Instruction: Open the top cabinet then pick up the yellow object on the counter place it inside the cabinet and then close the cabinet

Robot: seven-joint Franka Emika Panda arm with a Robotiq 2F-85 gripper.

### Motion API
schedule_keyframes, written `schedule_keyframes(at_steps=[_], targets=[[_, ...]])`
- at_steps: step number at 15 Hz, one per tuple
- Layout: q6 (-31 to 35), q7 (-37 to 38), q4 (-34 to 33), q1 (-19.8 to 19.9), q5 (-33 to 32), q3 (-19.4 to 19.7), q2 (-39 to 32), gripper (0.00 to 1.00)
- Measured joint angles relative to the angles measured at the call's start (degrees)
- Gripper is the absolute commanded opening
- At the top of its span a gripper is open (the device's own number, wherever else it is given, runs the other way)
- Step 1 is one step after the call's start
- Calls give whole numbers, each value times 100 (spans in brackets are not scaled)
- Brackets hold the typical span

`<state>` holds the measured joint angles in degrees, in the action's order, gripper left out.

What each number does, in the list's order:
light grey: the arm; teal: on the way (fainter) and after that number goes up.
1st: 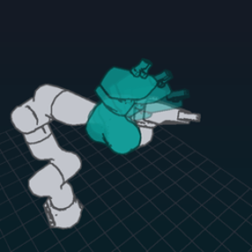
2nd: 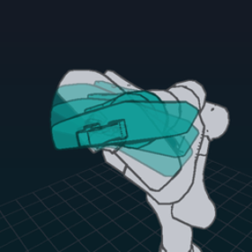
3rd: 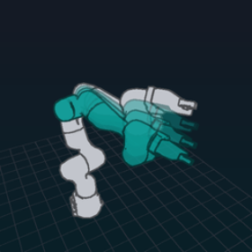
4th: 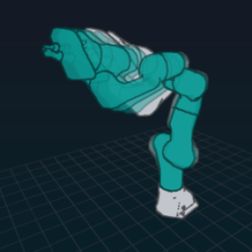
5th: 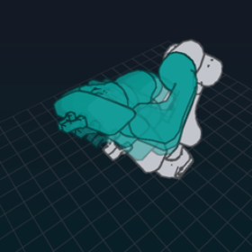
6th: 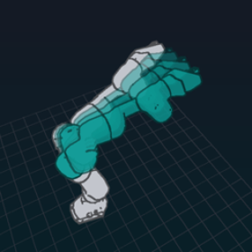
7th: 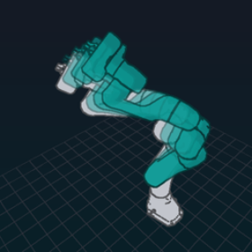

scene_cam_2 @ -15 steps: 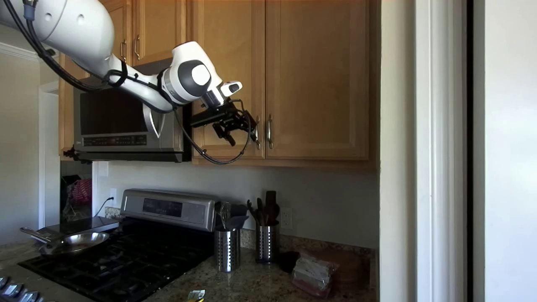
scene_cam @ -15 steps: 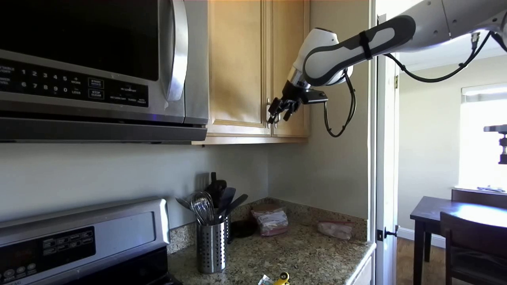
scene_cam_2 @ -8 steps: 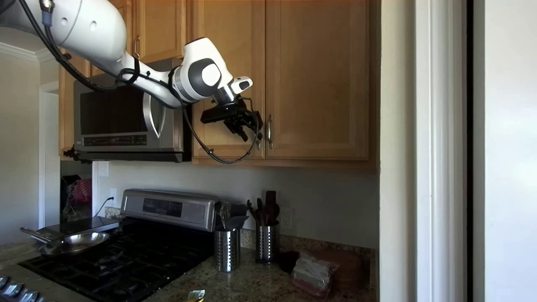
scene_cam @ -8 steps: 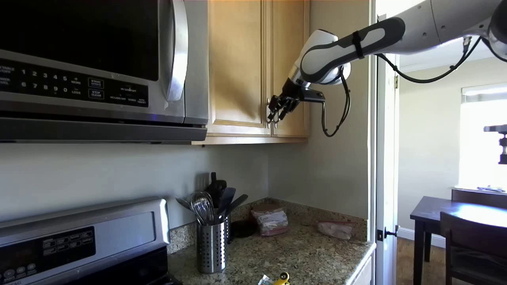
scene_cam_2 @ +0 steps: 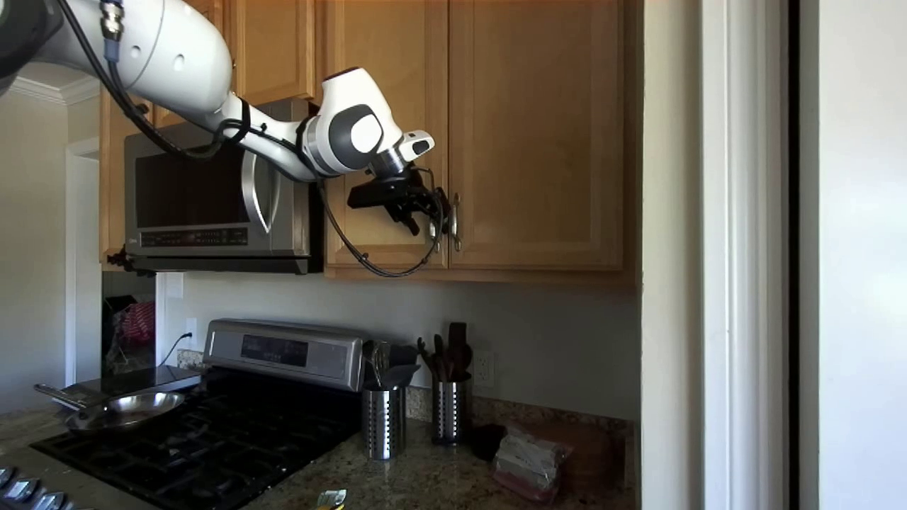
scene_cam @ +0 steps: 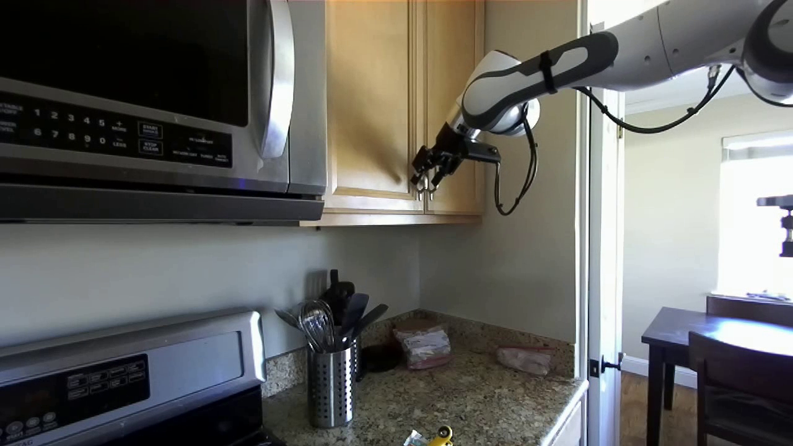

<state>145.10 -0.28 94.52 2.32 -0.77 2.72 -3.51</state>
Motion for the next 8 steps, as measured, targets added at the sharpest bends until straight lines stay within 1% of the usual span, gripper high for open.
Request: schedule_keyframes(at_steps=[3,6,7,8], targets=[[121,-30,-64,18,0,15,-127,34],[140,-75,-92,4,7,-2,-132,17],[129,-80,-89,2,7,-10,-118,14],[120,-103,-79,4,7,-10,-98,14]])
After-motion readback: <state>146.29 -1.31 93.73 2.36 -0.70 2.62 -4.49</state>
